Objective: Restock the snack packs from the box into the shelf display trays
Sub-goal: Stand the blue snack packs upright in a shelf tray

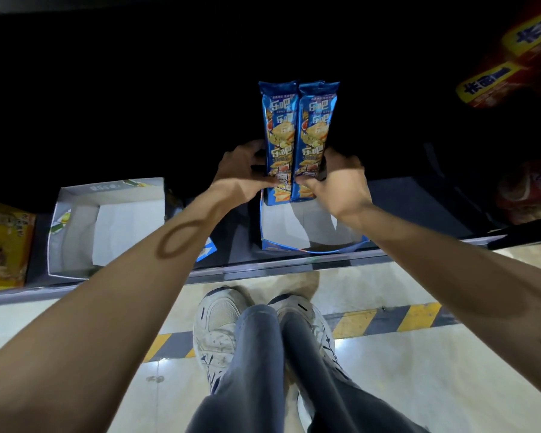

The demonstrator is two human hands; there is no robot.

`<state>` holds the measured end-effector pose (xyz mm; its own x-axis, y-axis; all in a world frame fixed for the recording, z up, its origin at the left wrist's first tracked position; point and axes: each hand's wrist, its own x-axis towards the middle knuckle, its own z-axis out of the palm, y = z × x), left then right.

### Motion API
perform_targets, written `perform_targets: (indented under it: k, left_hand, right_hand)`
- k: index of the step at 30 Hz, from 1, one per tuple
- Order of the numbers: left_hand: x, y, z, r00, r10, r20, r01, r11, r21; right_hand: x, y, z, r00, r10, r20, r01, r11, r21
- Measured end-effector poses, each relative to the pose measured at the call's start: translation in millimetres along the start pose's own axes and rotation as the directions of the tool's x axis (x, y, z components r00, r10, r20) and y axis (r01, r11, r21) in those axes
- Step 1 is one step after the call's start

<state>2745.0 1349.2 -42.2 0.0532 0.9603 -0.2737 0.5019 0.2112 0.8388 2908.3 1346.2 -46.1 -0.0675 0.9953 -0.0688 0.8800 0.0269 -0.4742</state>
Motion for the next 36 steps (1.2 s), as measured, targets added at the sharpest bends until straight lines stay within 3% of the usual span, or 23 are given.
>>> perform_targets:
  k: [7,15,24,27,31,36]
  left_hand:
    - [6,7,-13,0.986,-0.080,0.148,0.088,0.995,-0.048]
    - [-7,3,-4,0.994,-0.100,0.034,0.102,0.993,-0.060]
    - [-9,2,12,0.970,-0.122,-0.212,0.148,0.983,0.112]
    - [-12,3,11,0.973,-0.105,-0.205,0.123,0.989,0.077]
    - [-13,1,6,0.990,-0.112,-0.090,0.111,0.994,-0.012]
    - [-25,9,-1,0.990,-0.054,-0.132,0.070,0.990,0.122]
  right_hand:
    - [3,4,-2,0.998,0.027,0.049,-0.027,1.000,-0.003]
    - [-3,1,2,0.995,0.066,0.076,-0.070,0.996,0.048]
    - [-6,-3,0,0.996,0.078,0.053,-0.080,0.996,0.042]
    - [-8,-6,-3,0.996,0.077,0.055,-0.077,0.997,0.006]
    - [-12,-9,-9,0.995,0.080,0.065,-0.075,0.995,-0.071]
    - [-29,-21,-28,0.987,0.145,0.072,-0.138,0.986,-0.094]
